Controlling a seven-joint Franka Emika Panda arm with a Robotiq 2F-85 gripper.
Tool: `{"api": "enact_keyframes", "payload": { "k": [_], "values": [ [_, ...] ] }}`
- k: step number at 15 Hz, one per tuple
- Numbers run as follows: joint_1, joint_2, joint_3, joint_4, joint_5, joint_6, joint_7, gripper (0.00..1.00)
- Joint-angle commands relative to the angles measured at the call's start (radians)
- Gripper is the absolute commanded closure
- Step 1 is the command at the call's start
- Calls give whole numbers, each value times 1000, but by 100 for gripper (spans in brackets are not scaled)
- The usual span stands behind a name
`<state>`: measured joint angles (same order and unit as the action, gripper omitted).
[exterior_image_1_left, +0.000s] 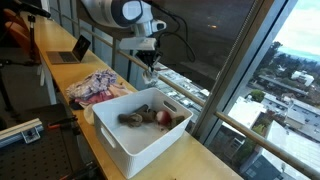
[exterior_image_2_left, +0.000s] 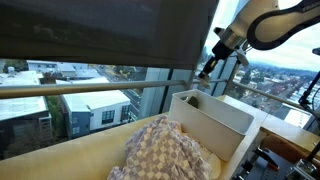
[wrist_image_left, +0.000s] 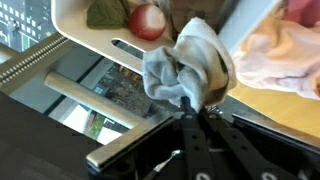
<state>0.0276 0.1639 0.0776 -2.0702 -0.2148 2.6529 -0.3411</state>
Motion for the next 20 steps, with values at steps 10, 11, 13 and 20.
{"api": "enact_keyframes", "payload": {
  "k": [10,11,13,20],
  "values": [
    [184,-37,88,-68,-132,-155,165,51],
    [180,-34,84,-68,-136,-157,162,43],
    [166,-38,73,-71,-137,-156,150,28],
    [60,-23,-9,-54,-119,-122,97,0]
  ]
}}
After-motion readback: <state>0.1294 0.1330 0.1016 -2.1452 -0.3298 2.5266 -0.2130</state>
